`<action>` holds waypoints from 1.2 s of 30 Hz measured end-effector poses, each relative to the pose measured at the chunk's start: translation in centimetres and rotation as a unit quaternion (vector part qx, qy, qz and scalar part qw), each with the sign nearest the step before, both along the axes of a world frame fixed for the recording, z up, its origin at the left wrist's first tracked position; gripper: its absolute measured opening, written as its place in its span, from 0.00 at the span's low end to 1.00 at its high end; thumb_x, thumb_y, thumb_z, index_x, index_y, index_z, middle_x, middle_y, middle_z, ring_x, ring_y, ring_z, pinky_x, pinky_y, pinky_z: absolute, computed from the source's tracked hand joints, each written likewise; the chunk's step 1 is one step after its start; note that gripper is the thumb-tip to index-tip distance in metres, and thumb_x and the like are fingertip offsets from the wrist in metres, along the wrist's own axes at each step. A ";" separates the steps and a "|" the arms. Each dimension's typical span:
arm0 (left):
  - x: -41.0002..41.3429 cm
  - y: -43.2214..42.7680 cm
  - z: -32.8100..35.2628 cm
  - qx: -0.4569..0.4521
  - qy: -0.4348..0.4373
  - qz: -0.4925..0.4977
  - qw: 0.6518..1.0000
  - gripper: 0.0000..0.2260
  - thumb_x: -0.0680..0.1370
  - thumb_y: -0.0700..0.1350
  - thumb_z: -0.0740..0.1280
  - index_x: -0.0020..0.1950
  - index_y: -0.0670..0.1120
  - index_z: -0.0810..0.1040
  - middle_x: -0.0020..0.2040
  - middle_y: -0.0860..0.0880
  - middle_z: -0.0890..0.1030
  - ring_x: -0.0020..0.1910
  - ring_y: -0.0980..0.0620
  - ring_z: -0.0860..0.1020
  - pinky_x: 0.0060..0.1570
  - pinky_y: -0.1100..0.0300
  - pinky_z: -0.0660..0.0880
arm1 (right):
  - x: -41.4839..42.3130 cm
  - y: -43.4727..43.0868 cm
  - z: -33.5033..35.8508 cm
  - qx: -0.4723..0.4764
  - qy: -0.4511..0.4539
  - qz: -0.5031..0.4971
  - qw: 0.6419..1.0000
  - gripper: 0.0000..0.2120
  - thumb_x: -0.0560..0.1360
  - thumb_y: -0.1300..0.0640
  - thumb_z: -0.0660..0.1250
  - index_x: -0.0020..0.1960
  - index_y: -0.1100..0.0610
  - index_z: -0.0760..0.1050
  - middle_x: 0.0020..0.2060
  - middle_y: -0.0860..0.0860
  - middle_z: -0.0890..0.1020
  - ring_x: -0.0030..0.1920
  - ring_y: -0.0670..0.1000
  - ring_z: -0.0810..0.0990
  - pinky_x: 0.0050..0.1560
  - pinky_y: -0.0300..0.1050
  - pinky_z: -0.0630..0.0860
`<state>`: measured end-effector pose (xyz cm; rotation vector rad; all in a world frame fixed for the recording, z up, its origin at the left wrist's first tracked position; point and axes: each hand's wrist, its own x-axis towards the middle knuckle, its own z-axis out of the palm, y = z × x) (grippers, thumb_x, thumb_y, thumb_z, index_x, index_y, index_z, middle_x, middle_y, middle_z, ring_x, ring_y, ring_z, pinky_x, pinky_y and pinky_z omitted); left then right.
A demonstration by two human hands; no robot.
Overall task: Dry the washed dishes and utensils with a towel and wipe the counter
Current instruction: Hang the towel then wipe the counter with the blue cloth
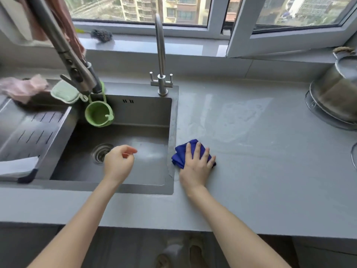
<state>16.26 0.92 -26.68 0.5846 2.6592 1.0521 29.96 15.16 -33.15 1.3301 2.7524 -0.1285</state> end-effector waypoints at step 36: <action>1.8 12.4 0.5 -0.027 -0.011 -0.157 0.987 0.10 0.75 0.36 0.62 0.48 0.46 0.82 0.48 0.49 0.81 0.44 0.51 0.77 0.46 0.60 0.68 | 20.8 22.2 0.5 0.001 0.083 -0.367 0.926 0.34 0.71 0.33 0.52 0.74 0.43 0.63 0.76 0.57 0.57 0.73 0.65 0.54 0.70 0.63 0.53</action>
